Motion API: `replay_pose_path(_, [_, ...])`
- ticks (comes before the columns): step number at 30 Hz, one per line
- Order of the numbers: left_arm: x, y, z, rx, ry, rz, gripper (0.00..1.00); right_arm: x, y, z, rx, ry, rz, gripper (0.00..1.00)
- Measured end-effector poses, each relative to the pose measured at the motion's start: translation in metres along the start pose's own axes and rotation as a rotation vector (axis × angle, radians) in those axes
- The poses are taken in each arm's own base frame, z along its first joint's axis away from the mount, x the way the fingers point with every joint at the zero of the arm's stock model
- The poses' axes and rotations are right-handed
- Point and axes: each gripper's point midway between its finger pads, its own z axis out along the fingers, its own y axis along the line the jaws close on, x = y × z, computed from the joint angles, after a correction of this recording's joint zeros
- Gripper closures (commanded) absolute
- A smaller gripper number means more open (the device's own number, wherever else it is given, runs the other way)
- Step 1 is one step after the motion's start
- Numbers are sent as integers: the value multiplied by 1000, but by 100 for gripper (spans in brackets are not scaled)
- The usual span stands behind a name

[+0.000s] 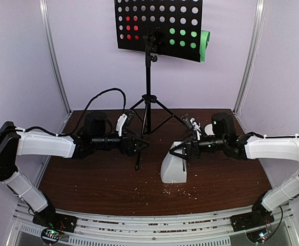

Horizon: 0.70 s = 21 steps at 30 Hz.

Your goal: Pack up the instrument practice props

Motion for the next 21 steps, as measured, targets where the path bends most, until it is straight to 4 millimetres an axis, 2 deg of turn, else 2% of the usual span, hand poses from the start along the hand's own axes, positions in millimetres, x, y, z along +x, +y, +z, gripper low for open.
replay_pose_path(8, [-1,7,-1,-37,-7,-31,5,25,-10,8,96,45,-23,27])
replay_pose_path(12, [-3,12,-1,-59,-13,-46,5,17,-19,6,194,-16,-72,37])
replay_pose_path(16, [-7,20,2,-99,-21,-64,4,8,-40,-16,374,-104,-67,38])
replay_pose_path(21, [-16,38,15,-143,-32,-102,4,9,-77,-56,667,-181,-10,38])
